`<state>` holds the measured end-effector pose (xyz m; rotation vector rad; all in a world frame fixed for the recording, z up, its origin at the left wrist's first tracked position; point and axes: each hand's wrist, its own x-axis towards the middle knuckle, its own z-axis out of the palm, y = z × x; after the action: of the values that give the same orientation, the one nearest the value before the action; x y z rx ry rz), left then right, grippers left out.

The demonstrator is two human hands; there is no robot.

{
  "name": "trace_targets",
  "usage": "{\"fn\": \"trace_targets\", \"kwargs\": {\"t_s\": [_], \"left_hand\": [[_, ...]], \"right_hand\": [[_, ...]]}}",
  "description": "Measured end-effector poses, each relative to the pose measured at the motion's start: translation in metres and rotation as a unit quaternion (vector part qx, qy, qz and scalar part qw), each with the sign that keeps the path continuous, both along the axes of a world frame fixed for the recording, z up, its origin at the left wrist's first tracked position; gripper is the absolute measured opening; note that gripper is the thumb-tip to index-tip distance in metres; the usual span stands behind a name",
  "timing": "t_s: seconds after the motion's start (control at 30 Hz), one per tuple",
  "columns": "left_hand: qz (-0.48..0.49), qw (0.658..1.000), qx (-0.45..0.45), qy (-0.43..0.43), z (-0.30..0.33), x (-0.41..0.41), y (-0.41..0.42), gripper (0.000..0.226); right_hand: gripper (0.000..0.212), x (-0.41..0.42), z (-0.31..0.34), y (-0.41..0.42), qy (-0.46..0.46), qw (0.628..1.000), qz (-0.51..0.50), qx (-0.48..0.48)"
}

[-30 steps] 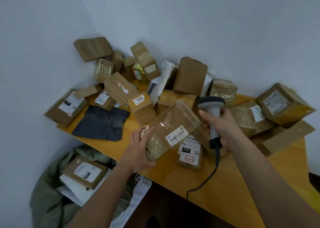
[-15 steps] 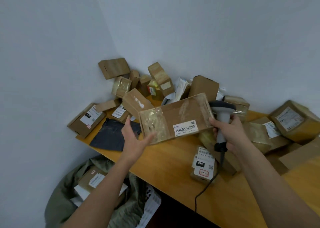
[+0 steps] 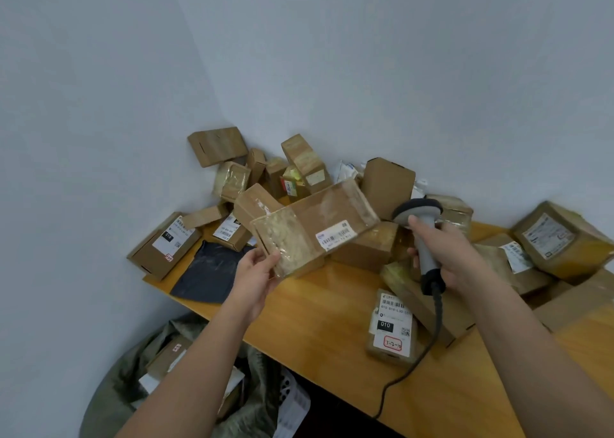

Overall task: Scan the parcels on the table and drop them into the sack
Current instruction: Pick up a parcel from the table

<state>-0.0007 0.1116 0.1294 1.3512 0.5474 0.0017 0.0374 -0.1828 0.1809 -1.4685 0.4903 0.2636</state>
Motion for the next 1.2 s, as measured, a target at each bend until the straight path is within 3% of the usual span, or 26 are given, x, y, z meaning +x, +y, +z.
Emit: {"fn": "trace_targets", "kwargs": {"t_s": [0.17, 0.3, 0.43, 1.2], "left_hand": [[0.061, 0.997, 0.039, -0.003, -0.005, 0.005, 0.01, 0.044], [0.085, 0.994, 0.067, -0.011, -0.007, 0.006, 0.01, 0.038], [0.096, 0.992, 0.08, -0.013, -0.01, 0.006, 0.01, 0.035], [0.091, 0.991, 0.094, -0.008, -0.024, 0.02, -0.005, 0.038]], "right_hand": [[0.032, -0.007, 0.04, 0.001, -0.018, 0.991, 0.128, -0.041], [0.022, -0.018, 0.07, 0.002, -0.055, 0.973, 0.212, -0.07], [0.037, -0.028, 0.091, -0.001, -0.098, 0.954, 0.264, -0.099], [0.035, -0.049, 0.123, -0.028, -0.167, 0.935, 0.259, -0.176]]}}
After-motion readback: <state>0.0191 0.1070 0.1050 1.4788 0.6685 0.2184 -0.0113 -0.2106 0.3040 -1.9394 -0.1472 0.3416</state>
